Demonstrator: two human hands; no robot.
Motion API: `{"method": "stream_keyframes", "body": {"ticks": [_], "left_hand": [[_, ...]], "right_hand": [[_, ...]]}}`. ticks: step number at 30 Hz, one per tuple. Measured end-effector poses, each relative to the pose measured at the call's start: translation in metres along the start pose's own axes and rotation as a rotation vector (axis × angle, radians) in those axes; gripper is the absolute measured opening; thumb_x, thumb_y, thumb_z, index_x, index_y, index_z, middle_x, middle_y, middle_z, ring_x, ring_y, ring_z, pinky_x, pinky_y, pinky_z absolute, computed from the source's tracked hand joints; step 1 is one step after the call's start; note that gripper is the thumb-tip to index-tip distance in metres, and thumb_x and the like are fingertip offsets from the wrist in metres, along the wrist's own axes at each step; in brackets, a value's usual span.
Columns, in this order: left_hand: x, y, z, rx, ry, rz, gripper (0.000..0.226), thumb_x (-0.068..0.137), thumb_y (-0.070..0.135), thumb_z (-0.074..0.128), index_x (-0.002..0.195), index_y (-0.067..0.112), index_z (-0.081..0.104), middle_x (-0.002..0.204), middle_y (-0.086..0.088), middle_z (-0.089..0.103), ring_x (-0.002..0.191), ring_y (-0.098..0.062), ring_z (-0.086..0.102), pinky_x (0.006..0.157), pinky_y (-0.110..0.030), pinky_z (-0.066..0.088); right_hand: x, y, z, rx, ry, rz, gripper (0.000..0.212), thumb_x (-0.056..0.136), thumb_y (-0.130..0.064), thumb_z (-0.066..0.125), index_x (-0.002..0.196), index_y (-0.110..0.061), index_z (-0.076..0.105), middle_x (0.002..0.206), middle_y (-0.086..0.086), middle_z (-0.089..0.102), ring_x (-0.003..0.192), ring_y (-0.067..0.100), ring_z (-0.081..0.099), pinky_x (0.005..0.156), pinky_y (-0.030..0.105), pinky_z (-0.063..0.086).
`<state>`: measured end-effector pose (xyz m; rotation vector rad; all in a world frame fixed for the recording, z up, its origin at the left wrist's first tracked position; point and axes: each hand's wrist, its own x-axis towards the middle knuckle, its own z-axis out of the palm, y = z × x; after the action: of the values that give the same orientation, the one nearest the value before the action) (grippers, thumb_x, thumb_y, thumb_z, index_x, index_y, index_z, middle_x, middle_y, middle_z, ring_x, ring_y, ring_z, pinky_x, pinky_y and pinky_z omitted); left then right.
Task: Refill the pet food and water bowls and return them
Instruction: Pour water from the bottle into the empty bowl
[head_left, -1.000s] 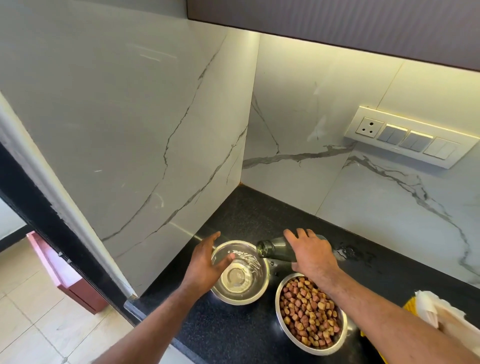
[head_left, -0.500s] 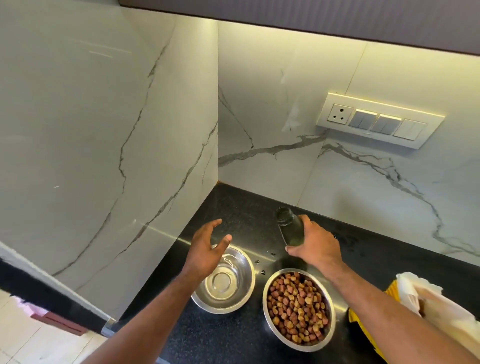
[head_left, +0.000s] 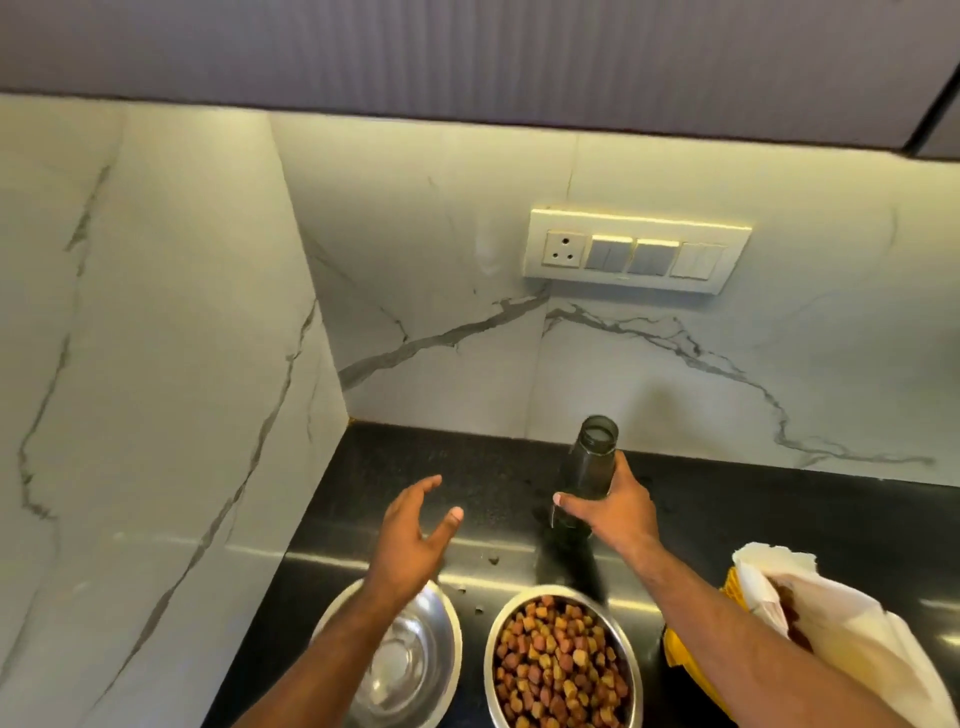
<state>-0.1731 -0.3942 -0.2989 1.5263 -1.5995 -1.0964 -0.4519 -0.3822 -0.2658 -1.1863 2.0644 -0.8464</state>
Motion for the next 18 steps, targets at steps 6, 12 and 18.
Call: {"method": "stream_keyframes", "body": {"ticks": [6,12,18], "left_hand": [[0.051,0.028,0.046,0.043,-0.085,0.112,0.053,0.091,0.037,0.072,0.139,0.036,0.049,0.144,0.004,0.050,0.134,-0.011,0.045,0.111,-0.030,0.037],[0.087,0.039,0.079,0.039,-0.157,0.106,0.061,0.093,0.041,0.069,0.148,0.030,0.045,0.149,0.006,0.044,0.135,-0.007,0.040,0.112,-0.031,0.037],[0.096,0.033,0.090,0.043,-0.158,0.064,0.062,0.093,0.043,0.068,0.149,0.031,0.043,0.154,0.005,0.041,0.141,-0.014,0.040,0.113,-0.037,0.039]], "right_hand": [[0.019,0.012,0.001,0.099,0.109,0.057,0.078,0.063,-0.040,0.098,0.127,-0.037,0.053,0.117,-0.009,0.069,0.117,0.023,0.065,0.104,0.047,0.053],[0.036,0.021,0.008,0.112,0.123,0.093,0.083,0.062,-0.044,0.097,0.130,-0.041,0.049,0.117,-0.013,0.069,0.117,0.019,0.066,0.104,0.049,0.054],[0.042,0.021,0.013,0.056,0.121,0.095,0.089,0.068,-0.045,0.094,0.140,-0.037,0.043,0.131,-0.007,0.066,0.124,0.021,0.063,0.105,0.049,0.052]]}}
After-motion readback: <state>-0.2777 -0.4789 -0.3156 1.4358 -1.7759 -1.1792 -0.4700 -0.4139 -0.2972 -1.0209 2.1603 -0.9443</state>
